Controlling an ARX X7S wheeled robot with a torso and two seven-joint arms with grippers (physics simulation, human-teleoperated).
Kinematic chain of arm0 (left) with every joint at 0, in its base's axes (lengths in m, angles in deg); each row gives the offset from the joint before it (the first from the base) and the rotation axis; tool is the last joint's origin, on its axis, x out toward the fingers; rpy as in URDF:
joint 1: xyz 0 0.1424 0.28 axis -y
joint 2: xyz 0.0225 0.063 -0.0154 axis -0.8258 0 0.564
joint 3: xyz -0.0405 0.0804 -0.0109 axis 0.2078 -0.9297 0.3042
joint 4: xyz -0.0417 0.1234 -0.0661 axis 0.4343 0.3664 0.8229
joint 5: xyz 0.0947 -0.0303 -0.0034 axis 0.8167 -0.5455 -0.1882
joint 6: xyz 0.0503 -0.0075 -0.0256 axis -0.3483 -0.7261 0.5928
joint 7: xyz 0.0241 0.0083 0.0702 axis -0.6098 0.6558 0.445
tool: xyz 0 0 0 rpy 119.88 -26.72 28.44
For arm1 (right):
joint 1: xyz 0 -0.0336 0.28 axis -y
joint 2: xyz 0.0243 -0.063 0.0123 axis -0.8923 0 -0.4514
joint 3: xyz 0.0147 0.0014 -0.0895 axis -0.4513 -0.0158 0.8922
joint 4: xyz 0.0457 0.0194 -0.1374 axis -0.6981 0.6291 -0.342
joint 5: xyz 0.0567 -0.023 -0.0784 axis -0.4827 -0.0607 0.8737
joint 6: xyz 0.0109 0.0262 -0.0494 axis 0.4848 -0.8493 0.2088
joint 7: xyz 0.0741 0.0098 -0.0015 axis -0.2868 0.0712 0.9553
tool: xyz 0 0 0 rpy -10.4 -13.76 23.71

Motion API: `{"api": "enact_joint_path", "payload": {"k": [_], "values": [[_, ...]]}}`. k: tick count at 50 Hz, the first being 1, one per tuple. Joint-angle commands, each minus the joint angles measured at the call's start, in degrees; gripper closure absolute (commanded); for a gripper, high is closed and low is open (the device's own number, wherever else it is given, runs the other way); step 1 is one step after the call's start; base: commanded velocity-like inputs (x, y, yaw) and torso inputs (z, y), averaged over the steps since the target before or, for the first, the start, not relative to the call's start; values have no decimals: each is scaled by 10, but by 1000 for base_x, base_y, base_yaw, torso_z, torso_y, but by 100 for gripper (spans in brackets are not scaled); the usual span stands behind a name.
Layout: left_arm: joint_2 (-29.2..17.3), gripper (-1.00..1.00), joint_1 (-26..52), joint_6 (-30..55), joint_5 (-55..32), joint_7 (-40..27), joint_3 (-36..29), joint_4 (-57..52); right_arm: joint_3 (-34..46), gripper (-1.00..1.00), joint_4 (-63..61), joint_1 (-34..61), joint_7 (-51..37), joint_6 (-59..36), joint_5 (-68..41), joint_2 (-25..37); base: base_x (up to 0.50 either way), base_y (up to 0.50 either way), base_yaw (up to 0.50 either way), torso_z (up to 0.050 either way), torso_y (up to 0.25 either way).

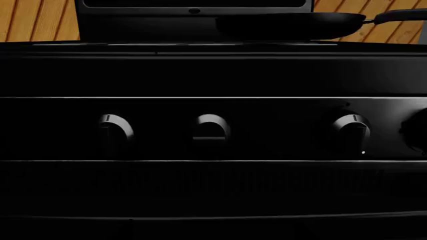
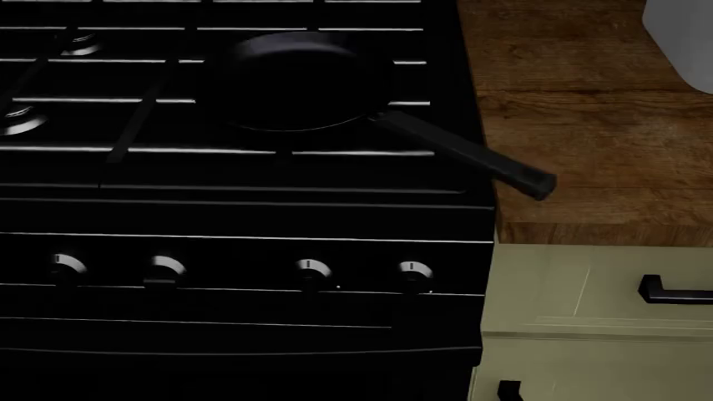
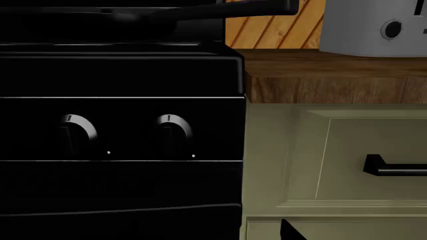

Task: Turn on the front right burner of the stove.

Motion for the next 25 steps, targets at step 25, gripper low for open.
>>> {"api": "enact_joint_path", "payload": {"k": [25], "values": [[-39, -100, 5, -10, -33, -52, -44, 6, 83, -100, 20, 16, -92, 17, -74, 67, 0, 0, 0, 0, 0]]}}
